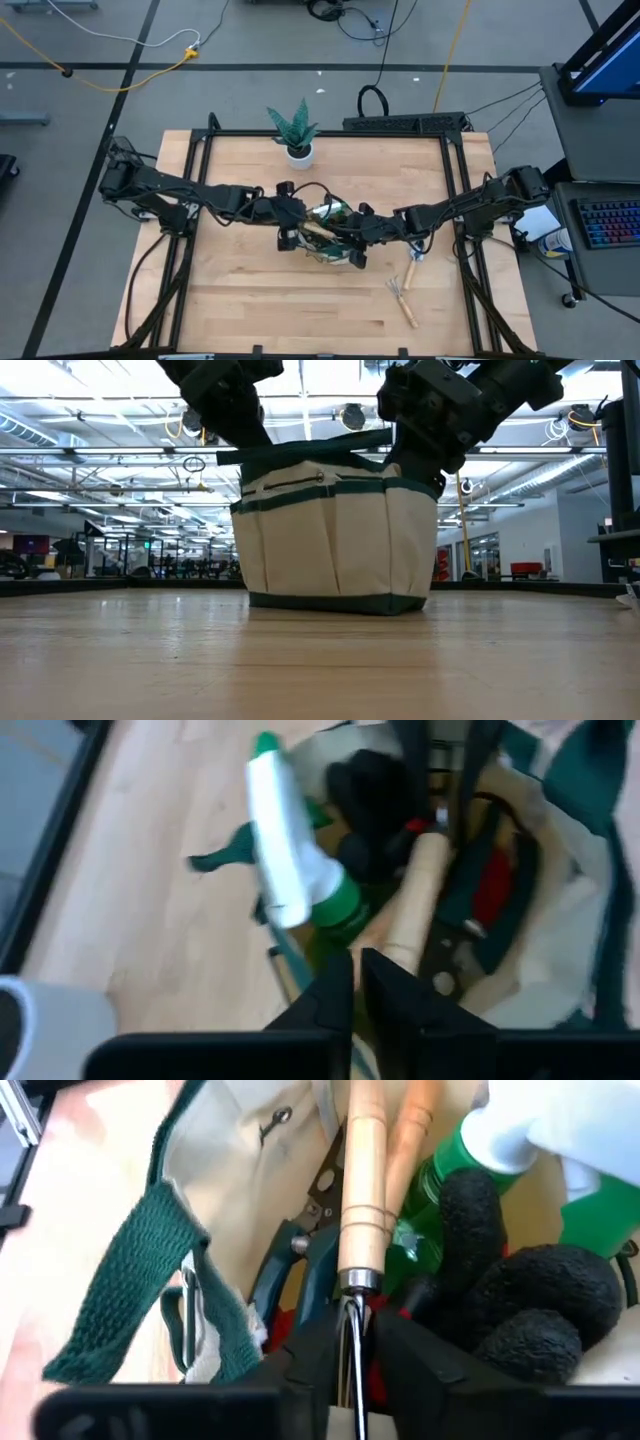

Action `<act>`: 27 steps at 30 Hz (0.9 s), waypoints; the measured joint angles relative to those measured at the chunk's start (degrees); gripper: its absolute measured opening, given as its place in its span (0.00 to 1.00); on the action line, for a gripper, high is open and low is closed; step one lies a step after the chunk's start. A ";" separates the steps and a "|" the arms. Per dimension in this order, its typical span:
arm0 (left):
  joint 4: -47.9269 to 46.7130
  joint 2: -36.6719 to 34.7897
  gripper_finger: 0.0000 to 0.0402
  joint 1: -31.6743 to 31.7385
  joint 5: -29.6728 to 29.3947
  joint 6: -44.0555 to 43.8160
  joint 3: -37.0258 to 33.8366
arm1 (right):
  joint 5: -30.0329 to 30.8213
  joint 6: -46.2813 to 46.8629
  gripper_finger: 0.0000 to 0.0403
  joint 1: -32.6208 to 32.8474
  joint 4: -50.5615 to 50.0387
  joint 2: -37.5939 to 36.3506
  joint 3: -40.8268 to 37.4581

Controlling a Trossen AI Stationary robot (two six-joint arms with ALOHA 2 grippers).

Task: Pick & Place Garden tools in Gardening bag
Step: Put the left brown hand rake into the gardening bag

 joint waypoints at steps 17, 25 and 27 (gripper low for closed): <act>10.90 1.31 0.24 1.82 16.10 5.65 0.02 | -0.48 -12.94 0.36 1.66 4.37 -7.30 -0.07; 15.47 7.52 0.24 4.12 24.72 5.86 0.53 | -8.63 -21.53 0.34 4.19 3.27 -6.03 -0.11; 15.72 8.58 0.24 4.20 25.31 5.81 1.19 | -7.97 -23.90 0.34 4.26 3.84 -6.11 -0.03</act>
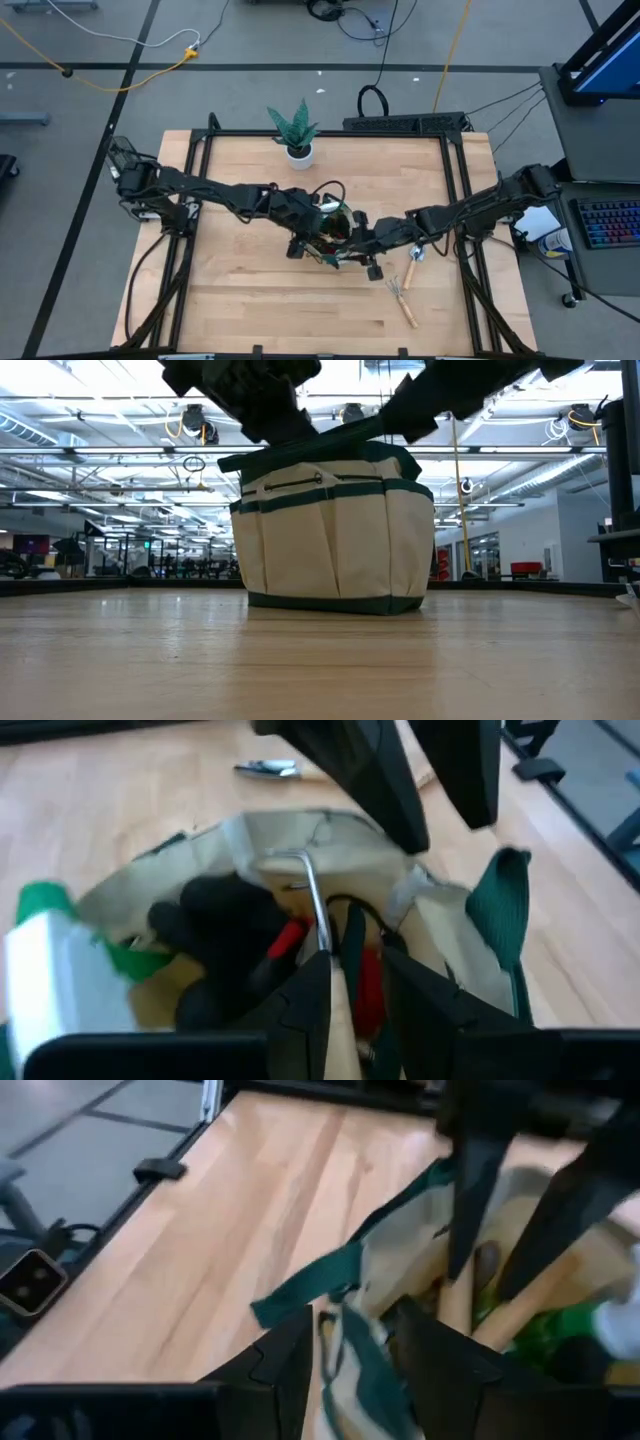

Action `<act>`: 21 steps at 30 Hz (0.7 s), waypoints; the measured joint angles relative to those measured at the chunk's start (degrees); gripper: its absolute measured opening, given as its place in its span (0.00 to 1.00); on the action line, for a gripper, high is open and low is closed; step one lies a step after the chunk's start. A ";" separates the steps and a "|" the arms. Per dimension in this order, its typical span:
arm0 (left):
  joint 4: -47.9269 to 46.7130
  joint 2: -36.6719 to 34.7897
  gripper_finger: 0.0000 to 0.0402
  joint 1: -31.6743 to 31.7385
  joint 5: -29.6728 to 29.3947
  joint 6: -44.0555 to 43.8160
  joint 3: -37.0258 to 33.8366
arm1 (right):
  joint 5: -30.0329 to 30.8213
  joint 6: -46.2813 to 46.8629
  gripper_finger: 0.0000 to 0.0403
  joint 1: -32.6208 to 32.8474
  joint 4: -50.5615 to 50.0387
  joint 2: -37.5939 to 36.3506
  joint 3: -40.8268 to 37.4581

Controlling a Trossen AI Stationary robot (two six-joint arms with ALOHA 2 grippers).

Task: Pick & Place Garden tools in Gardening bag
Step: Put the left brown hand rake into the gardening bag

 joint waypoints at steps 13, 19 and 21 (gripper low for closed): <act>-0.93 3.20 0.24 0.00 0.17 -0.38 0.43 | 2.35 -1.96 0.34 -1.63 -6.37 1.23 0.01; -1.24 3.75 0.24 0.78 0.34 0.90 0.43 | 0.61 -4.04 0.29 -1.90 -5.35 1.13 0.00; -0.77 4.53 0.24 1.18 1.37 1.05 0.50 | -0.04 -4.17 0.23 -2.24 -5.21 1.13 -0.01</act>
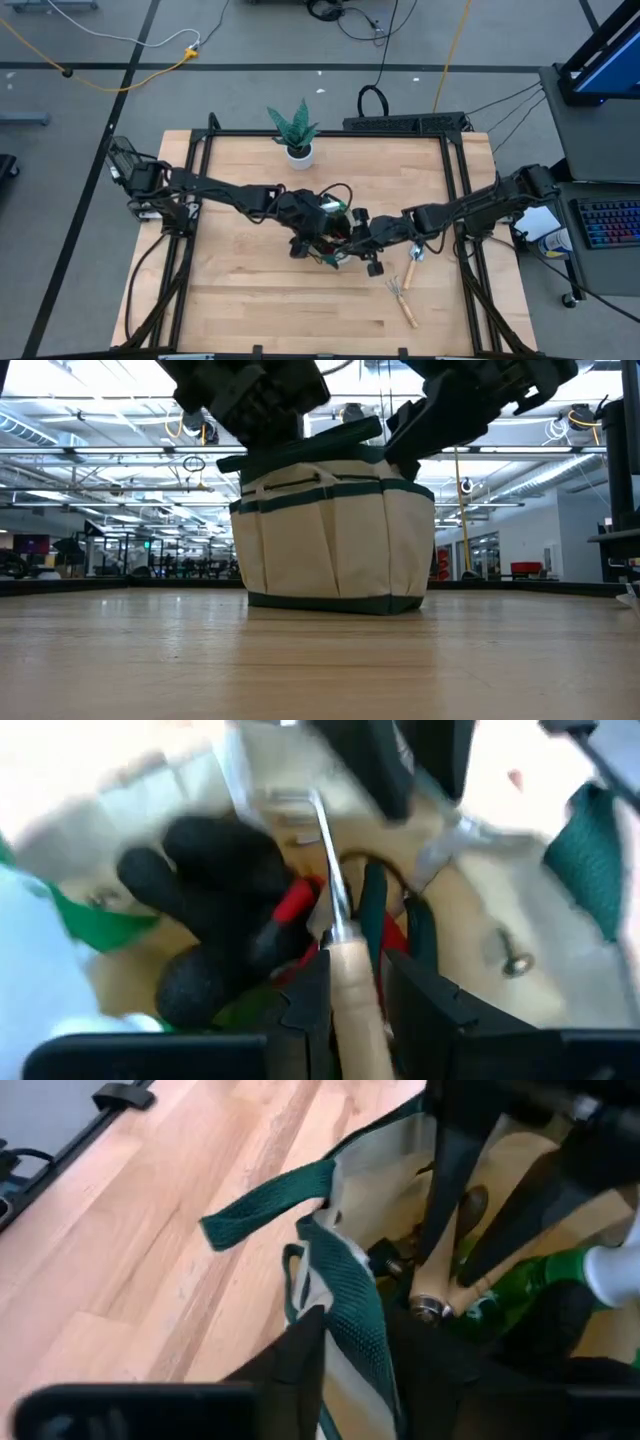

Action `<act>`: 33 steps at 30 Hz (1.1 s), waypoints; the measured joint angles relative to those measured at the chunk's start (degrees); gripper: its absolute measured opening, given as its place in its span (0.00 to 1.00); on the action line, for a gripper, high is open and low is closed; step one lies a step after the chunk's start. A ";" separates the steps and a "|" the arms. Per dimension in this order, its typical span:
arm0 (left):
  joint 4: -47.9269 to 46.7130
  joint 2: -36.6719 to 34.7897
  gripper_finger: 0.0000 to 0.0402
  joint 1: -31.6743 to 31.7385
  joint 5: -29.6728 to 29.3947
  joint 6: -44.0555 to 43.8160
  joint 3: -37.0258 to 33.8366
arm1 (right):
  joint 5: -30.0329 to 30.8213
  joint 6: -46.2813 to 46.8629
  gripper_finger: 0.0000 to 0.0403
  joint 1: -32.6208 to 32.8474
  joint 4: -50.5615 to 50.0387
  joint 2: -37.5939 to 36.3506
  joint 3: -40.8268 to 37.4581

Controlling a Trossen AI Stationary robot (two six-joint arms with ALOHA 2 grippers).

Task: Pick & Place Garden tools in Gardening bag
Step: Put the left brown hand rake into the gardening bag, then adjust the brown trowel in the gardening bag

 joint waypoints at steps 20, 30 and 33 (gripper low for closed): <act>-3.58 4.03 0.24 0.63 0.06 4.73 0.07 | -6.62 1.58 0.00 -2.88 1.77 0.02 0.00; -19.35 -2.69 0.24 -3.38 -13.26 8.34 6.87 | -6.64 1.37 0.00 -3.08 2.53 0.02 0.00; -24.94 -0.96 0.24 -3.92 -14.35 9.65 11.35 | -6.69 1.37 0.00 -3.11 3.26 0.02 0.00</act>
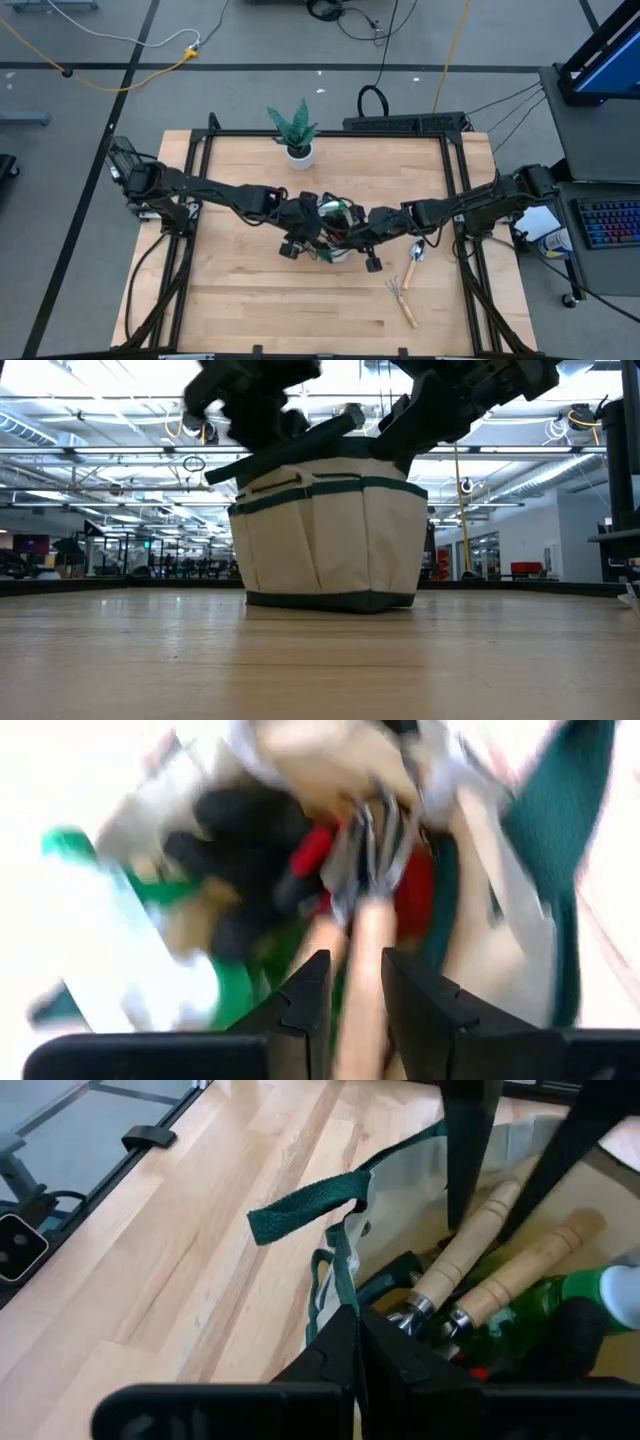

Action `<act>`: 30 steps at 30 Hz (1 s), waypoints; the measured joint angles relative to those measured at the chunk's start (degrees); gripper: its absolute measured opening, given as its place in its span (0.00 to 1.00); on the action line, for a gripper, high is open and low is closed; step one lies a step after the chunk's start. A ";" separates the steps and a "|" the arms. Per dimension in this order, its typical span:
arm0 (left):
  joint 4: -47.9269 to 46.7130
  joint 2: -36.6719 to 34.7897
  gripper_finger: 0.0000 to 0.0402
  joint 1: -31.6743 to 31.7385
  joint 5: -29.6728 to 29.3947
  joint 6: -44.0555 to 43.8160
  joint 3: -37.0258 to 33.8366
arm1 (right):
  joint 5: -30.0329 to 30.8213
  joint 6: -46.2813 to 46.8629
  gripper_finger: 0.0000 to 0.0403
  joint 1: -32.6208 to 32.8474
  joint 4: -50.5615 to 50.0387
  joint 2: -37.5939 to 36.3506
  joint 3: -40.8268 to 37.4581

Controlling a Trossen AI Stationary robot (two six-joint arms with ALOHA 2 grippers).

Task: Pick & Place Garden tools in Gardening bag
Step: Adjust the brown trowel in the gardening bag

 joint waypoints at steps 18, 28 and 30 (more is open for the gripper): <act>-8.15 11.49 0.24 0.79 0.02 2.22 7.90 | -0.13 0.01 0.00 0.11 -1.41 0.00 -0.01; -8.82 11.54 0.24 0.88 1.95 2.17 7.83 | -1.53 -0.75 0.00 0.11 -0.12 0.00 -0.02; -9.08 11.57 0.24 0.88 2.71 2.16 7.83 | -1.53 -0.84 0.00 0.11 -0.03 0.00 -0.02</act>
